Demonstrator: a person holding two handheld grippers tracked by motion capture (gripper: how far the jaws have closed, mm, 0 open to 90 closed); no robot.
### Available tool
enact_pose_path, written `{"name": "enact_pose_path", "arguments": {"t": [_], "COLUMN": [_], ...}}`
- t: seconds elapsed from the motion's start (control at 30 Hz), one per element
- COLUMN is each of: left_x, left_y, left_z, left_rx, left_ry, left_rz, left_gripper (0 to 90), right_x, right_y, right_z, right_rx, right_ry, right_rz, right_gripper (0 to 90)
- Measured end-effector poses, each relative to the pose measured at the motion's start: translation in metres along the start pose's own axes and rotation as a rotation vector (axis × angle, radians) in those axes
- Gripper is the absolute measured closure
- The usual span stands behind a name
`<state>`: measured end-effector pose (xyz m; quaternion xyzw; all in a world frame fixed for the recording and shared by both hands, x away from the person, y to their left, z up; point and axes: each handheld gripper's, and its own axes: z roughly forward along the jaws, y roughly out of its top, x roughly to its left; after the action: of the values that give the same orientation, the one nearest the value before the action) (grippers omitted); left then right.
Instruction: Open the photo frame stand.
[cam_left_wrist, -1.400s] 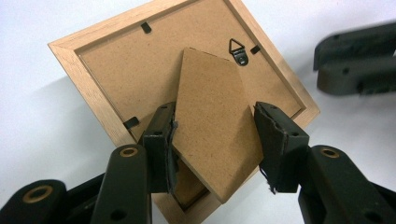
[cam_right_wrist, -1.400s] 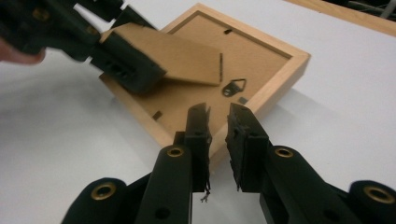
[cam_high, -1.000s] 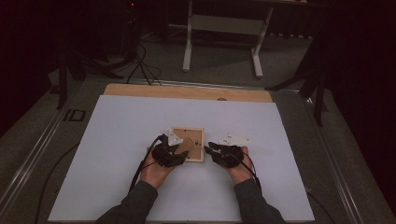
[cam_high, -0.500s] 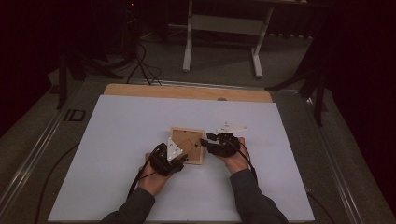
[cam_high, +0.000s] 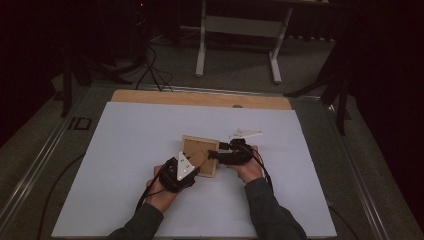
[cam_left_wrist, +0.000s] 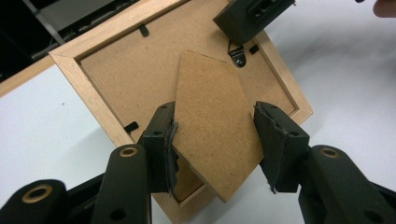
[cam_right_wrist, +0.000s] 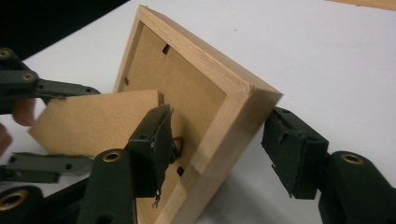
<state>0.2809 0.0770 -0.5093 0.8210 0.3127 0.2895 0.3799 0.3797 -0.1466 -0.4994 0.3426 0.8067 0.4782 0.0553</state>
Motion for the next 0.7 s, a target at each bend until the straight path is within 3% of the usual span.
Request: {"name": "enact_pose_path", "arguments": {"t": [0.2, 0.4, 0.53, 0.6, 0.7], "left_x": [0.006, 0.022, 0.030, 0.032, 0.034], "left_y": [-0.001, 0.000, 0.002, 0.003, 0.004], "left_z": [0.002, 0.003, 0.005, 0.005, 0.005], "left_rx": [0.027, 0.039, 0.063, 0.079, 0.102], "left_ry": [-0.050, -0.185, -0.235, -0.253, -0.272], "left_rz": [-0.032, -0.183, -0.258, -0.276, -0.260], "left_gripper": [51.9, 50.8, 55.1, 58.5, 61.4], "right_x": [0.000, 0.002, 0.003, 0.004, 0.004], "right_y": [0.000, 0.000, 0.001, 0.001, 0.002], "right_z": [0.001, 0.000, -0.001, -0.002, -0.003], "right_rx": [-0.006, -0.007, -0.011, -0.013, -0.024], "right_ry": [0.002, -0.003, -0.001, 0.003, 0.012], "right_rz": [-0.005, -0.021, -0.031, -0.033, -0.038], "right_gripper": [45.2, 45.5, 46.3, 47.1, 49.3]}}
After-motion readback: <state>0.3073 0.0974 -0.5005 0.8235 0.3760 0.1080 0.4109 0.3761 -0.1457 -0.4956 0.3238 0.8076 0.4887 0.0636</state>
